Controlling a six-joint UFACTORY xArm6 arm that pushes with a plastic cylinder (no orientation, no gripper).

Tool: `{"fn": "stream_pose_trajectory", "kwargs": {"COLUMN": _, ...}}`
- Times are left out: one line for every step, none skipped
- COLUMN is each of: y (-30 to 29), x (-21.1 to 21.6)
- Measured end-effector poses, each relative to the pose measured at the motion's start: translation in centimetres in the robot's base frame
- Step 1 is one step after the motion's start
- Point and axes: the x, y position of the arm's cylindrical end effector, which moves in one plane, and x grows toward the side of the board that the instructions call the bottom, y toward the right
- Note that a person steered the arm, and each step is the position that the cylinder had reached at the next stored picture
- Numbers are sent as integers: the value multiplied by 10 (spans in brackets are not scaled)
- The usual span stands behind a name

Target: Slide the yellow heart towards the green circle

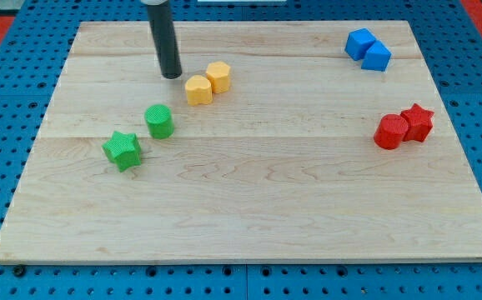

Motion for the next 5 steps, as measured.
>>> {"fn": "stream_pose_trajectory", "kwargs": {"y": 30, "x": 15}}
{"fn": "stream_pose_trajectory", "kwargs": {"y": 50, "x": 15}}
{"fn": "stream_pose_trajectory", "kwargs": {"y": 50, "x": 15}}
{"fn": "stream_pose_trajectory", "kwargs": {"y": 49, "x": 20}}
{"fn": "stream_pose_trajectory", "kwargs": {"y": 35, "x": 26}}
